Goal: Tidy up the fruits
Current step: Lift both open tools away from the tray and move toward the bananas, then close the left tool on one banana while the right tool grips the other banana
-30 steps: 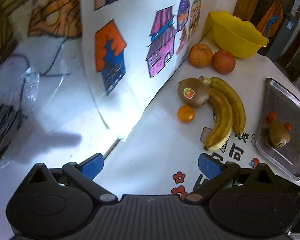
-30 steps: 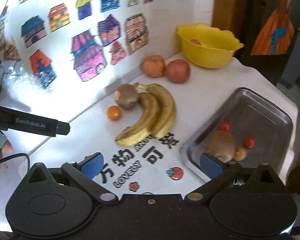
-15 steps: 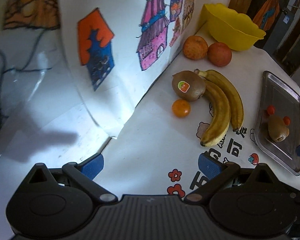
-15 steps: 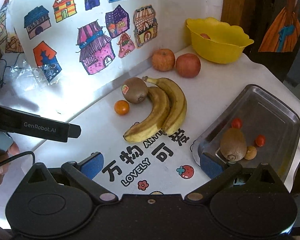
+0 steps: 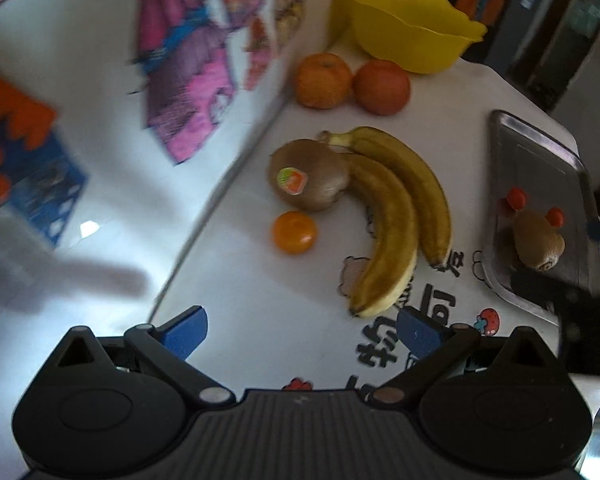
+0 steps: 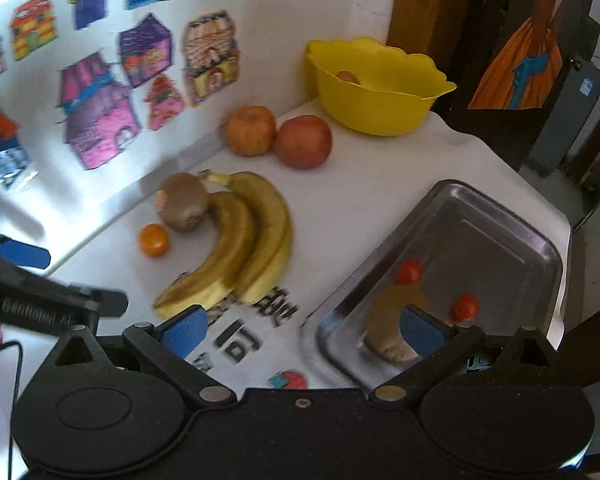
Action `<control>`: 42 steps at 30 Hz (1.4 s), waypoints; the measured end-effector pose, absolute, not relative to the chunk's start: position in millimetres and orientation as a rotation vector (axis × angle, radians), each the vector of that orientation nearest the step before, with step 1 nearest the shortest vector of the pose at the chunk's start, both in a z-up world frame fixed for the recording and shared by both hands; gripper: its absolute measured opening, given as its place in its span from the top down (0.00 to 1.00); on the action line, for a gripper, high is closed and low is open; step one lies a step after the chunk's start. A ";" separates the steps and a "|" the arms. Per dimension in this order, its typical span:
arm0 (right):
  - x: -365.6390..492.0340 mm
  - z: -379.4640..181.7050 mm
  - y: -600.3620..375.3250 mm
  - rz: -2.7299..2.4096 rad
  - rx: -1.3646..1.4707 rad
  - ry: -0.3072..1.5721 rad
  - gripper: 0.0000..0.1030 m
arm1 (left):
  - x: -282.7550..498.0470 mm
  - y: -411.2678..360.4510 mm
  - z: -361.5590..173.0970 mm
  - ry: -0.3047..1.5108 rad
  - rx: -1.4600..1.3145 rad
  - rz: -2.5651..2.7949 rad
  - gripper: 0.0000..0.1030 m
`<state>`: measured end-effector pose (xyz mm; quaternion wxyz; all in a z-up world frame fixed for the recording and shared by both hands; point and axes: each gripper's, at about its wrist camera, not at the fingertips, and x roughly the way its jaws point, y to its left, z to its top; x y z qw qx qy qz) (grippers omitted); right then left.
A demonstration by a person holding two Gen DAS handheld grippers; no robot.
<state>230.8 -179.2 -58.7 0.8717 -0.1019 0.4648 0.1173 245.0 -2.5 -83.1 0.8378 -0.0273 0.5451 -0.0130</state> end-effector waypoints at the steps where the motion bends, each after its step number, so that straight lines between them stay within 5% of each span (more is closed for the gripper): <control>1: 237.6 -61.0 -180.7 0.243 -0.217 0.974 0.01 | 248.0 -6.1 -84.9 1.152 -0.051 -0.036 0.01; 16: 321.6 -92.8 -183.7 0.361 -0.282 1.010 0.12 | 273.4 -43.0 -107.7 1.131 0.042 -0.183 0.02; 26: 357.3 -109.1 -172.7 0.421 -0.201 1.072 0.23 | 288.6 -55.4 -118.3 1.118 0.096 -0.192 0.31; 39: 371.9 -128.2 -151.1 0.390 -0.204 1.130 0.32 | 297.3 -60.8 -123.9 1.135 0.101 -0.238 0.47; 42: 371.3 -128.4 -153.5 0.408 -0.185 1.129 0.44 | 296.9 -62.9 -123.0 1.138 0.097 -0.255 0.57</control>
